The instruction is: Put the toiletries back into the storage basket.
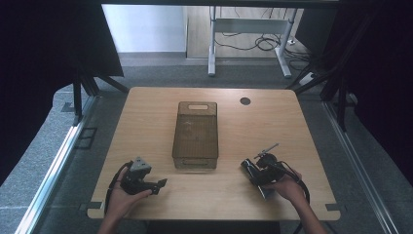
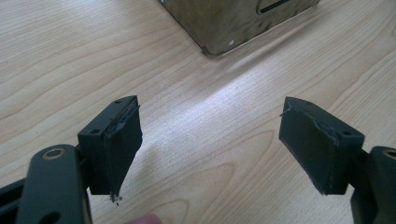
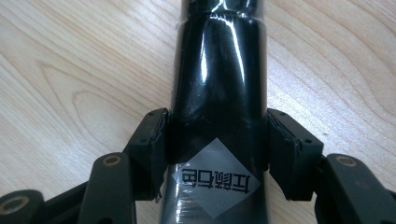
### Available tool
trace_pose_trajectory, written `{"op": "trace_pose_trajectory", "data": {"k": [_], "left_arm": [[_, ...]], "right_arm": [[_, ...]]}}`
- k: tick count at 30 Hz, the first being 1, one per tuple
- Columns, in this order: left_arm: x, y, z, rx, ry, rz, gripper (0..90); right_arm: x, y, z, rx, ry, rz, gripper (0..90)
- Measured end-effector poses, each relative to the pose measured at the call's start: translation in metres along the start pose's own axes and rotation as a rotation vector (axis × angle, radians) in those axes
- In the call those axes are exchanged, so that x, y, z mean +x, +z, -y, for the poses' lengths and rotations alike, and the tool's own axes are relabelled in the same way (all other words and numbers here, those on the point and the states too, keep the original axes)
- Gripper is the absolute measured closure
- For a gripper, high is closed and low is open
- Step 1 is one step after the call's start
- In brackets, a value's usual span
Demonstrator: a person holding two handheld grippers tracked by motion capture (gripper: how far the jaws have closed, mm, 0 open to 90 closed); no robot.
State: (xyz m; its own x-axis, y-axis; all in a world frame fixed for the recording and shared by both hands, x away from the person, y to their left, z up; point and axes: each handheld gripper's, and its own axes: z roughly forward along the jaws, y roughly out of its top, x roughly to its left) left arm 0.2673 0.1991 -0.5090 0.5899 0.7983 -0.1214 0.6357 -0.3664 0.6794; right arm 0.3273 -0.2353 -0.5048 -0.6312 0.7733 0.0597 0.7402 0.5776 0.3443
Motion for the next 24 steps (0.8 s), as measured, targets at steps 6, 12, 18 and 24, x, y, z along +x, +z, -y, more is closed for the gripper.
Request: {"op": "trace_pose_trajectory", "data": {"k": [6,12,18,24], "left_arm": [[0.001,0.0,0.0,0.0,-0.003,-0.003,21.4],[0.001,-0.001,0.0,-0.002,-0.001,-0.002,21.4],[0.003,-0.002,0.001,-0.005,-0.008,-0.005,21.4],[0.002,-0.003,0.0,-0.009,-0.005,-0.005,21.4]], "right_arm": [[0.001,0.0,-0.001,0.008,-0.008,0.009,41.7],[0.006,0.002,-0.011,0.008,-0.02,0.032,35.1],[0.006,0.006,-0.017,0.04,-0.017,0.045,45.1],[0.002,0.004,-0.019,0.066,0.018,0.02,46.7]]}}
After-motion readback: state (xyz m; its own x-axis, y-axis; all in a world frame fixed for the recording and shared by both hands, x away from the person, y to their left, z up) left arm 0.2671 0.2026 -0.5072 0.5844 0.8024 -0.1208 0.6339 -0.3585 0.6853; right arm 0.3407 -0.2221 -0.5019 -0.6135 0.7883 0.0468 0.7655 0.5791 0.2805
